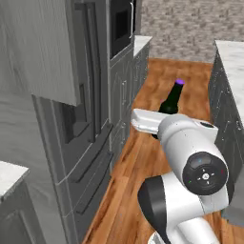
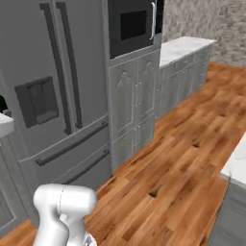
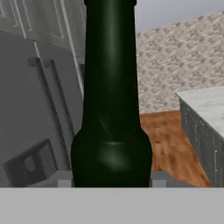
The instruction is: Open the cabinet directly in front. Then move the beer and the mug to the dining counter with the jar on it.
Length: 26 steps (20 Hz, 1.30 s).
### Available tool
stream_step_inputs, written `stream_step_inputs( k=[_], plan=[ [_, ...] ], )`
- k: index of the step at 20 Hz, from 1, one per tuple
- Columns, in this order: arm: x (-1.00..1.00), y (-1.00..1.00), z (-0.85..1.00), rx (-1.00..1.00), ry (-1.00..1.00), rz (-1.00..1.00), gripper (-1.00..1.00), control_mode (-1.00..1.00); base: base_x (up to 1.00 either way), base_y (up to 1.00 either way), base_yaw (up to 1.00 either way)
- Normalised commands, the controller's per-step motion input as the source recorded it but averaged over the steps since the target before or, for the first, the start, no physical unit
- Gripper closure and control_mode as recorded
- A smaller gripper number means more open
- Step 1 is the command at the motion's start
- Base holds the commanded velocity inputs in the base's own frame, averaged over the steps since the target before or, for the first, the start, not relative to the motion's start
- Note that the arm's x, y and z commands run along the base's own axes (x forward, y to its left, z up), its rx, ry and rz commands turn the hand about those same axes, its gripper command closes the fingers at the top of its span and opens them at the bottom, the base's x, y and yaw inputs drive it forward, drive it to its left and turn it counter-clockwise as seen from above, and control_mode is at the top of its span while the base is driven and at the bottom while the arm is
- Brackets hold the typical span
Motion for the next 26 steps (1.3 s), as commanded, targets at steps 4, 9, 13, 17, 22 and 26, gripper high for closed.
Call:
stream_step_inputs(
  k=[4, 9, 13, 17, 22, 26],
  plan=[
    [0.00, 0.00, 0.00, 0.00, 0.00, 0.00, 1.00, 1.00, 0.00, 0.00, -0.92],
    [0.00, 0.00, 0.00, 0.00, 0.00, 0.00, 1.00, 1.00, 0.05, 0.00, -0.69],
    [0.00, 0.00, 0.00, 0.00, 0.00, 0.00, 1.00, 1.00, 0.54, -0.04, 0.00],
    [0.00, 0.00, 0.00, 0.00, 0.00, 0.00, 1.00, 1.00, 1.00, 0.52, -0.07],
    [0.00, 0.00, 0.00, 0.00, 0.00, 0.00, 1.00, 1.00, 1.00, 0.81, -0.09],
    [0.00, 0.00, 0.00, 0.00, 0.00, 0.00, 1.00, 1.00, 1.00, 0.74, -0.11]
  ],
)
